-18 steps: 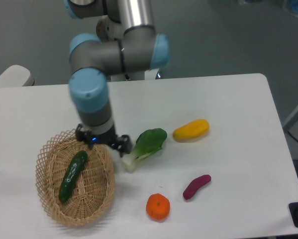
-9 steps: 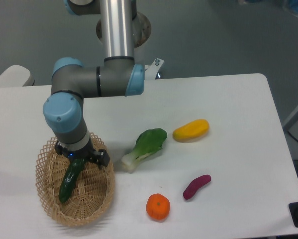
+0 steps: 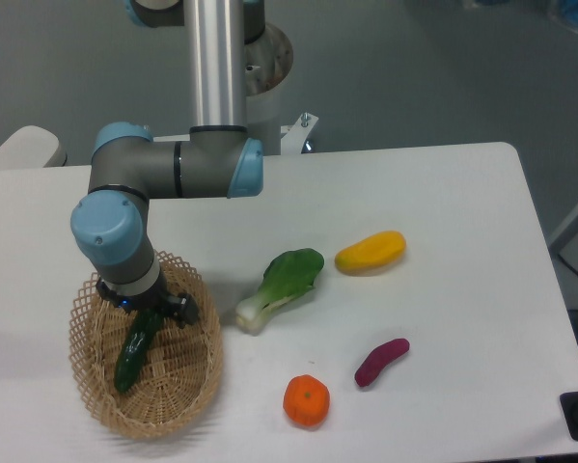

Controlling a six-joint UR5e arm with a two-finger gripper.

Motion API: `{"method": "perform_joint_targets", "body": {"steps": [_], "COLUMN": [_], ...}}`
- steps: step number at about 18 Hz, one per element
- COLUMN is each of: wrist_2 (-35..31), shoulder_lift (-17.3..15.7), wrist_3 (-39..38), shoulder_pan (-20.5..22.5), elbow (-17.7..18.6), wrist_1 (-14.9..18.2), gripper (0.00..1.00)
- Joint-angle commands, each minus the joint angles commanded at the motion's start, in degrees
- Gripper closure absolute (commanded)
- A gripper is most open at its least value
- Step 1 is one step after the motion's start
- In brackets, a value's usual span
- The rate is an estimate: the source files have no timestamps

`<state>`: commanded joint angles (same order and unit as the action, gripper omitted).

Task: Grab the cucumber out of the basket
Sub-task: 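Lower the gripper onto the cucumber and close on it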

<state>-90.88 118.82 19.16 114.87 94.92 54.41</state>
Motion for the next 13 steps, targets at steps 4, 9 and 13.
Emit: {"method": "perform_joint_targets", "body": {"steps": [4, 9, 13], "wrist_2": [0.0, 0.0, -0.1], "shoulder_lift": [0.8, 1.3, 2.0], "wrist_3": [-0.1, -0.2, -0.1], "shoulder_pan": [-0.6, -0.8, -0.9], "elbow": [0.0, 0.0, -0.4], "wrist_1": [-1.2, -1.9, -2.6], "gripper": [0.00, 0.00, 0.06]}}
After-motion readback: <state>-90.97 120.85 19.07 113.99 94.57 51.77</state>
